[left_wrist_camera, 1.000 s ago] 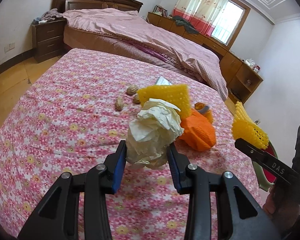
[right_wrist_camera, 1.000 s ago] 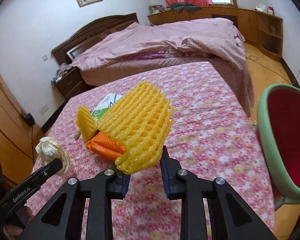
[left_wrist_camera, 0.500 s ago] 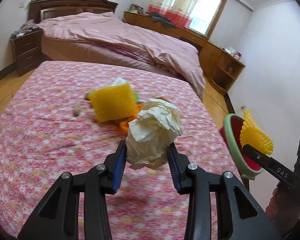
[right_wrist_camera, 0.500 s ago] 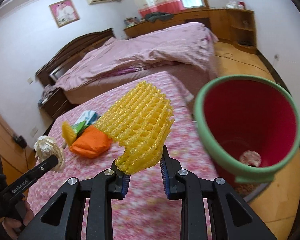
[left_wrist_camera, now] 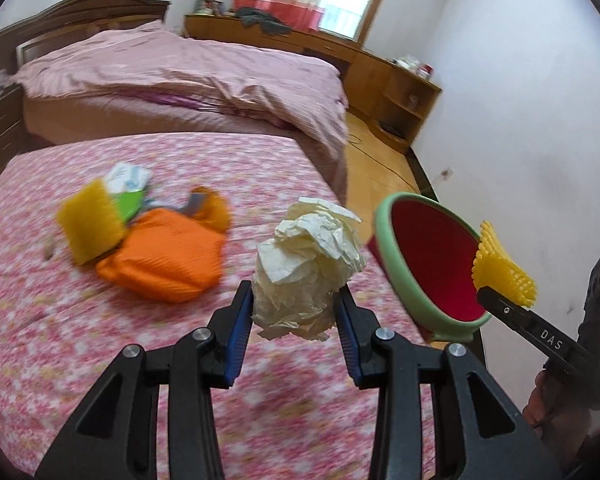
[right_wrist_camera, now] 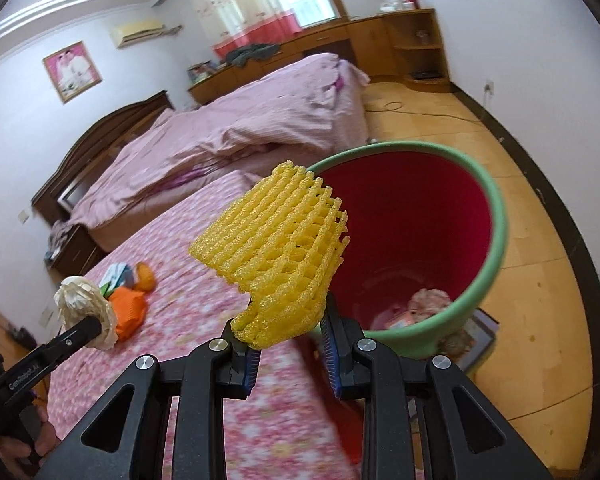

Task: Collect trash
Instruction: 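Drop the yellow foam net and white paper into the red bucket with both tools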

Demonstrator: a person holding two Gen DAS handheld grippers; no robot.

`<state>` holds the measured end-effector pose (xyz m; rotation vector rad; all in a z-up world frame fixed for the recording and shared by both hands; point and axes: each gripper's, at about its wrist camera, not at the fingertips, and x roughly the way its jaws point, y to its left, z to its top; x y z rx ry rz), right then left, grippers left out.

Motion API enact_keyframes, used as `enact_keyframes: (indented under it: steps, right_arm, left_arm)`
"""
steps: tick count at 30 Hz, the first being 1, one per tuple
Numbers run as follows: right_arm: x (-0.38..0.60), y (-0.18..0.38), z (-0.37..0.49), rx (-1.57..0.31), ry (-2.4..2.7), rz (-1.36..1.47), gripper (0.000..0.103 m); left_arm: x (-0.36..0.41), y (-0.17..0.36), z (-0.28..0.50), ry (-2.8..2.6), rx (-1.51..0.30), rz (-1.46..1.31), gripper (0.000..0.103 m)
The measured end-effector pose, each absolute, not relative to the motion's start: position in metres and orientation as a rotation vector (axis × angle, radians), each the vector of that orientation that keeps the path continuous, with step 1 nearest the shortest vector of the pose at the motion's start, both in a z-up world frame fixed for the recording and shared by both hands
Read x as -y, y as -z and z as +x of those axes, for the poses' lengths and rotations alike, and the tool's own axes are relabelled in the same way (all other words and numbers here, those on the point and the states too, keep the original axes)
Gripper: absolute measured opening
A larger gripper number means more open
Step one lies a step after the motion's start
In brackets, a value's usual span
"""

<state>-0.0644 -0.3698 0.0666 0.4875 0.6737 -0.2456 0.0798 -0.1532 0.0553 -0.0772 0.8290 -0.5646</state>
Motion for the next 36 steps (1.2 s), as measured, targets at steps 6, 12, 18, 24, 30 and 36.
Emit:
enact_keyframes:
  steps: [6,12,18,24,30,36]
  right_arm:
    - [0.400,-0.059,-0.072,-0.676,0.293,0.521,0.028]
    - [0.426,-0.053,-0.078,-0.677,0.329,0.541,0.028]
    - [0.442,-0.047,-0.074,-0.687,0.344,0.558,0.028]
    - [0.450,-0.044,-0.071,-0.680,0.346,0.562,0.028]
    - [0.453,-0.037,-0.069,-0.694,0.354,0.571,0.030]
    - [0.454,-0.036,-0.065,-0.699,0.353,0.590,0.045]
  left_arm:
    - [0.201,-0.055,0.086,0.651,-0.828,-0.017,0.040]
    - [0.253,-0.050,0.091,0.727,-0.838,0.049,0.040]
    - [0.295,-0.042,0.101,0.789,-0.855,0.086,0.040]
    - [0.326,-0.032,0.112,0.800,-0.890,0.114,0.043]
    - [0.334,-0.034,0.115,0.796,-0.874,0.117,0.060]
    - [0.330,-0.034,0.117,0.787,-0.869,0.106,0.061]
